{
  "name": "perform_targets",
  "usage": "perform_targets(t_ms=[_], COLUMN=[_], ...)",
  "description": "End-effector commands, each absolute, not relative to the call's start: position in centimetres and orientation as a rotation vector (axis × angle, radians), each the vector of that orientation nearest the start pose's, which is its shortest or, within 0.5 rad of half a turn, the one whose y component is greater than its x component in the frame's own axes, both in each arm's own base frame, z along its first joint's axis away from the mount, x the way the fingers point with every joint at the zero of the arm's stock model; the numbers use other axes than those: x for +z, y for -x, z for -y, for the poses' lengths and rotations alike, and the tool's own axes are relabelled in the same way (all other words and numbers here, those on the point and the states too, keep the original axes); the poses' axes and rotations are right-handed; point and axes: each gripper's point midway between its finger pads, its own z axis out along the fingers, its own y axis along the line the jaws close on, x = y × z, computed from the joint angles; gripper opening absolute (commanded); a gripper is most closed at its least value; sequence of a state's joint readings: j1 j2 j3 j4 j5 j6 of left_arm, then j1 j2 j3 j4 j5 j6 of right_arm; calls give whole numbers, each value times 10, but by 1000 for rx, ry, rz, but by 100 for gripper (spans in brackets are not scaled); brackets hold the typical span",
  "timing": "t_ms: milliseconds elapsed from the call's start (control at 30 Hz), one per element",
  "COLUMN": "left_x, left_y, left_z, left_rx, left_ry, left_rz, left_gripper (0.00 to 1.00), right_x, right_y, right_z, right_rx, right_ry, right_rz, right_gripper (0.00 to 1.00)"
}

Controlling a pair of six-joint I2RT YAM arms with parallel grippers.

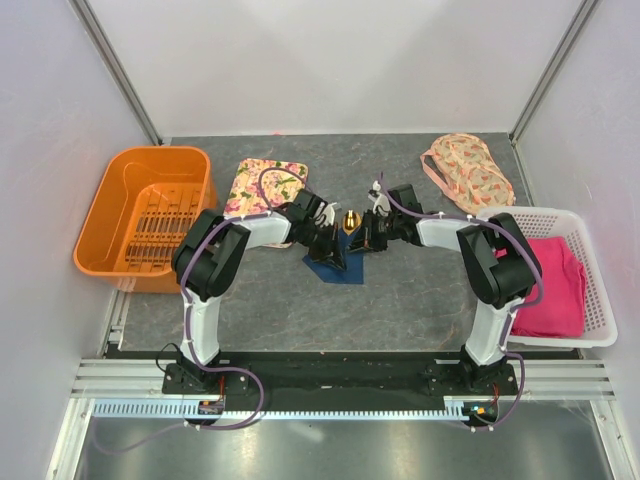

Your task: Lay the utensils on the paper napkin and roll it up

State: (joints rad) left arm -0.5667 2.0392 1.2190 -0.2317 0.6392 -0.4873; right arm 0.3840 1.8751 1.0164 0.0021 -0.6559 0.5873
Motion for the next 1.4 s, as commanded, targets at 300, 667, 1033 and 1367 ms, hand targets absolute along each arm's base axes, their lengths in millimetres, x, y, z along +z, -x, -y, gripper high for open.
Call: perform_targets(t_ms=[300, 667, 1033, 1367], left_x=[0, 24, 86, 19], left_y=[-286, -303, -291, -285], left_z=[313, 312, 333, 321], left_rx=[-1091, -1123, -1469, -1351], left_ry=[-569, -520, -387, -169], left_rz=[-2814, -2712, -2481, -2701], left_gripper=[2, 9, 29, 16], right_x=[48, -5, -27, -18], right_y=[-352, -346, -340, -339], right_z=[-282, -271, -264, -267], right_rx=[1273, 1175, 1143, 1176], right_ry=[-3, -100, -222, -216], right_rz=[-2514, -2632, -2698, -2684], right_gripper=[0, 0, 0, 0])
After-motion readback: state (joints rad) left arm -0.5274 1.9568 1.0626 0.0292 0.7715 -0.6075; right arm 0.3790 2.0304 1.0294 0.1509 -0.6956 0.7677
